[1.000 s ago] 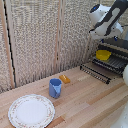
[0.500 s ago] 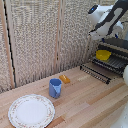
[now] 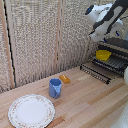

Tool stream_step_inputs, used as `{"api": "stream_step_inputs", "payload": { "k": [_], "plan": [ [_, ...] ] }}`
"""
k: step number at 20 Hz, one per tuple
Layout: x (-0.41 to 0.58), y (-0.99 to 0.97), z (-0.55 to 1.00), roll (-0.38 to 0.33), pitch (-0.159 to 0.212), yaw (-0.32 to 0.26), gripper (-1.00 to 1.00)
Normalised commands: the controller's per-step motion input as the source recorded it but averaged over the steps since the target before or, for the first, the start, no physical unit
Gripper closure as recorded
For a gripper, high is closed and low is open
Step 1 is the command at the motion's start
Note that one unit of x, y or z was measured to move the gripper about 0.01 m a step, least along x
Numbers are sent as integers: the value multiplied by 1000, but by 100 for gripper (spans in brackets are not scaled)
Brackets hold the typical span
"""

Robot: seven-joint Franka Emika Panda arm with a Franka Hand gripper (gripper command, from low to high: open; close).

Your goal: Please reach out your grabber to the yellow dish. Tenderly grip the yellow dish using your grabber. Set the yellow dish on the baking sheet. Posit your grabber on the rim of the baking sheet carrying the yellow dish. Mindfully slide the baking sheet with the yellow dish into the oven. Let go of your grabber's hold on the baking sheet's edge when it is entirely in the oven.

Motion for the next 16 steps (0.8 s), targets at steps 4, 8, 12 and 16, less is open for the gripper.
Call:
{"api": "stream_step_inputs", "payload": {
  "k": [4, 8, 12, 16],
  "plan": [
    [-42, 353, 0, -232, 250, 130, -100],
    [25, 530, 0, -198, 215, 101, -100],
    [76, 546, 0, -197, 199, 97, -100],
    [178, 546, -39, -228, 160, 83, -100]
  ]
}}
